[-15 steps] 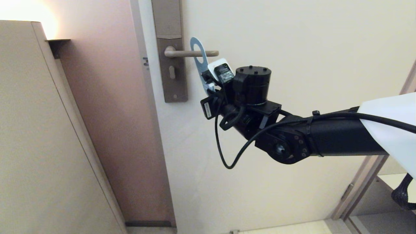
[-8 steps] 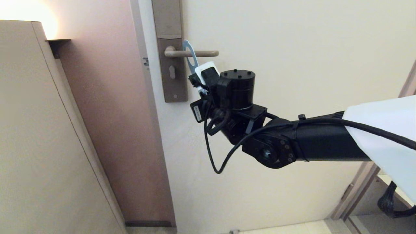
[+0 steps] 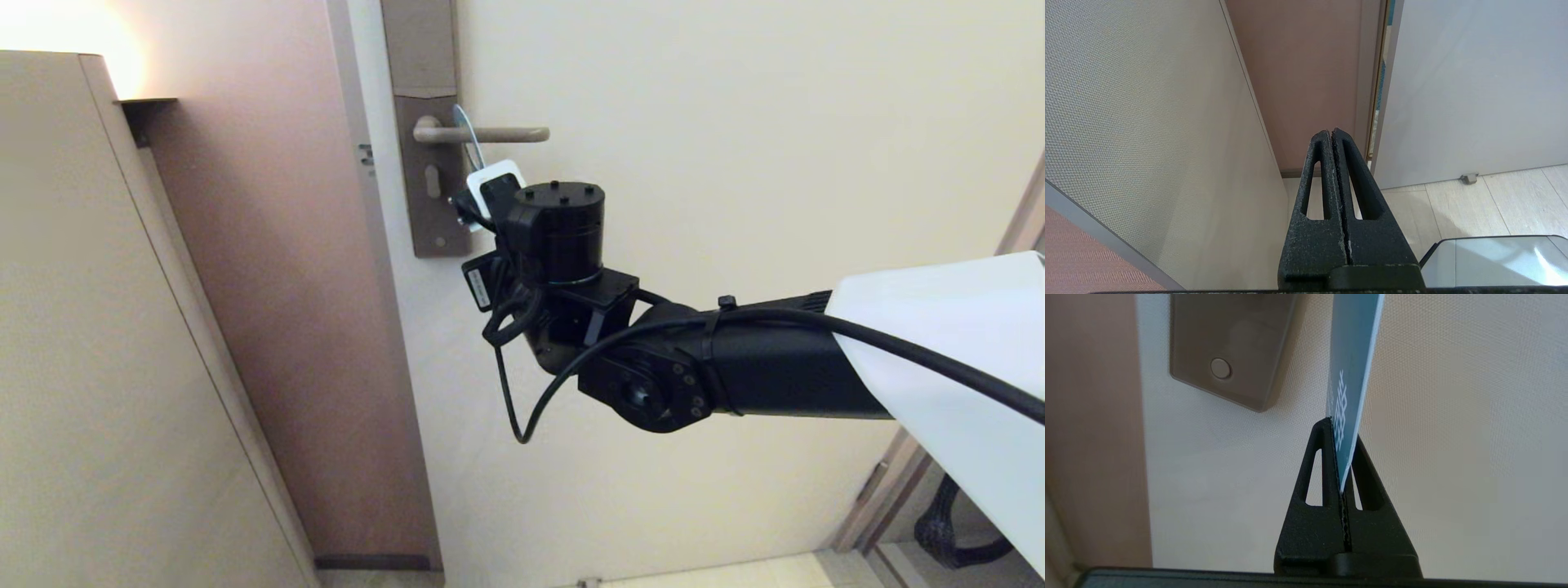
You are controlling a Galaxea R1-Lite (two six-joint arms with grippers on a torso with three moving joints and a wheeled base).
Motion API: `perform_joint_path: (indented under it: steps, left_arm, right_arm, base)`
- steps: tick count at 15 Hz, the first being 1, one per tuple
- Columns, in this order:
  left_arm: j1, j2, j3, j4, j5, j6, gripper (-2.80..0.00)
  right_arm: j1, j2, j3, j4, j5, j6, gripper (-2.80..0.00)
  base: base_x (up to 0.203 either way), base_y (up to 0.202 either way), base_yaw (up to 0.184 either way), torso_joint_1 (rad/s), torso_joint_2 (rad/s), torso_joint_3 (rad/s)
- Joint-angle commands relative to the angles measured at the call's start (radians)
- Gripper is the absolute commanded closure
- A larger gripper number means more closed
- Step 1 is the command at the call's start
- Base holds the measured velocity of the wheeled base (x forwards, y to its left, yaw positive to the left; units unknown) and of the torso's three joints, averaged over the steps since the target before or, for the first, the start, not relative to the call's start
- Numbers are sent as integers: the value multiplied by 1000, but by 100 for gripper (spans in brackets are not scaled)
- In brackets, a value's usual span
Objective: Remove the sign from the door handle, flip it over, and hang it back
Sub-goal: Hang the sign back with the other side facing out
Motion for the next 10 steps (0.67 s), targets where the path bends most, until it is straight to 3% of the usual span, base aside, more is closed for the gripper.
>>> perform_joint_path:
  steps: [1, 6, 10]
  left_arm:
    - [0, 1, 0, 0, 0, 1, 0]
    - [0, 1, 0, -1, 3, -19, 0]
    - [0, 1, 0, -1, 4, -21, 0]
  right_arm:
    - [15, 3, -1, -4, -42, -3, 0]
    - [52, 16, -17, -4, -153, -4, 0]
    - [61, 12, -20, -4, -169, -4, 0]
  base:
    - [0, 0, 0, 0, 0, 0]
    - [0, 0, 0, 0, 0, 0]
    - [0, 0, 0, 0, 0, 0]
